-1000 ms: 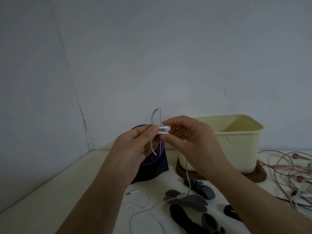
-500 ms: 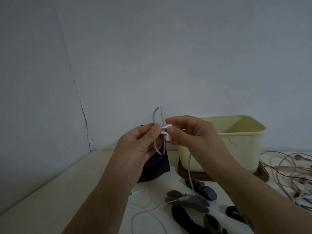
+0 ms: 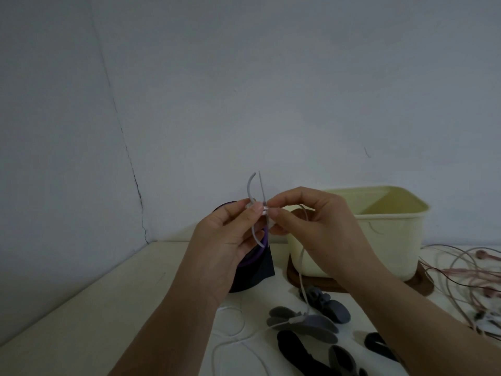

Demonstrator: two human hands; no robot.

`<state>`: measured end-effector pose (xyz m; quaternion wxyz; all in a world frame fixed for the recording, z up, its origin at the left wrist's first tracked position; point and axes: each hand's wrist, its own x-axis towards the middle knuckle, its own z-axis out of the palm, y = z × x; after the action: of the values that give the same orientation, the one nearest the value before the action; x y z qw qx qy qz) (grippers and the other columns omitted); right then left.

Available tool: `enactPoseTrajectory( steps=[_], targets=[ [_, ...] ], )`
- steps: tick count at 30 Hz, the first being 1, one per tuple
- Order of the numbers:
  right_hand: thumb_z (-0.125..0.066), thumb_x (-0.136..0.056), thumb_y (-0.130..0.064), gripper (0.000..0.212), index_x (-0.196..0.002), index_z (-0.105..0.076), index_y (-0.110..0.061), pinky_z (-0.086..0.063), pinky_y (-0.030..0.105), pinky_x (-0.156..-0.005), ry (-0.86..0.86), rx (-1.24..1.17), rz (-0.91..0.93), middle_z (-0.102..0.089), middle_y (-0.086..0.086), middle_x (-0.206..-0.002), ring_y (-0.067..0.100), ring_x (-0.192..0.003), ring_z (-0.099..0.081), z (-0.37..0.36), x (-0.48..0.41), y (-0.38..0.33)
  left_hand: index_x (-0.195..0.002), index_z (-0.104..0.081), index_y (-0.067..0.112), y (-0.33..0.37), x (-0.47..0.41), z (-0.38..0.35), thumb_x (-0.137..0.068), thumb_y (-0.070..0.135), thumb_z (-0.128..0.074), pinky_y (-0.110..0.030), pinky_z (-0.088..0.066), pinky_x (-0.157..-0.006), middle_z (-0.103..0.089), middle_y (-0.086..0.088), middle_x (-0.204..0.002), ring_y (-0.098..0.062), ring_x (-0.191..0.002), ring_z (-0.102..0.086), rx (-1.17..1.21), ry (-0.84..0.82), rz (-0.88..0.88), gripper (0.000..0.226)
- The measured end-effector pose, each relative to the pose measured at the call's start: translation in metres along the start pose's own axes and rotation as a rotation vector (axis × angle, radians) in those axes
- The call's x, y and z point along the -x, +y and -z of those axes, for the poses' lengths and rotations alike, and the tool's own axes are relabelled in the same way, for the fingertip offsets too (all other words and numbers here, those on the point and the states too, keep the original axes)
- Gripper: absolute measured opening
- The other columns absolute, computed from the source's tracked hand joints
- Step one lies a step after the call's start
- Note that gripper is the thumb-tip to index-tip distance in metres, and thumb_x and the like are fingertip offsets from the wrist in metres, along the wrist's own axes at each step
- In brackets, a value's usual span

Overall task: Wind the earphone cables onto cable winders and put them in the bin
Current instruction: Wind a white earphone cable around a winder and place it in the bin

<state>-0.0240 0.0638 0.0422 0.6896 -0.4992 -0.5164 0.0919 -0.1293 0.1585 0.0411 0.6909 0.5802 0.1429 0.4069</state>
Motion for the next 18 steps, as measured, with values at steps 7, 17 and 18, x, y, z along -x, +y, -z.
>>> enactPoseTrajectory(
  steps=[7, 17, 18],
  targets=[
    [-0.069, -0.083, -0.008, 0.01, -0.078, -0.071, -0.016, -0.049, 0.012, -0.057, 0.042, 0.074, 0.012, -0.07, -0.004, -0.062, 0.006, -0.06, -0.068, 0.0027, -0.0003, -0.0017, -0.111, -0.065, 0.005, 0.0022, 0.001, 0.0016, -0.066, 0.023, -0.066, -0.029, -0.057, -0.085, -0.074, -0.01, -0.104, -0.02, -0.097, -0.071, -0.05, -0.054, -0.048, 0.048],
    [-0.071, -0.081, -0.017, 0.006, -0.08, -0.07, -0.023, -0.048, 0.012, -0.053, 0.129, 0.237, 0.143, -0.071, -0.003, -0.069, 0.004, -0.061, -0.067, 0.0003, 0.0003, -0.0051, -0.096, -0.07, 0.017, -0.0006, 0.0035, -0.0041, -0.064, 0.033, -0.067, -0.039, -0.053, -0.09, -0.076, -0.003, -0.091, -0.017, -0.089, -0.073, -0.227, 0.018, -0.224, 0.037],
    [-0.071, -0.081, -0.017, 0.007, -0.079, -0.07, -0.023, -0.05, 0.013, -0.055, 0.131, 0.272, 0.171, -0.071, -0.005, -0.073, 0.004, -0.062, -0.067, 0.0, 0.0001, -0.0046, -0.095, -0.07, 0.018, -0.0006, 0.0036, -0.0046, -0.065, 0.033, -0.067, -0.039, -0.054, -0.09, -0.076, -0.002, -0.09, -0.017, -0.089, -0.073, -0.237, 0.025, -0.236, 0.034]
  ],
)
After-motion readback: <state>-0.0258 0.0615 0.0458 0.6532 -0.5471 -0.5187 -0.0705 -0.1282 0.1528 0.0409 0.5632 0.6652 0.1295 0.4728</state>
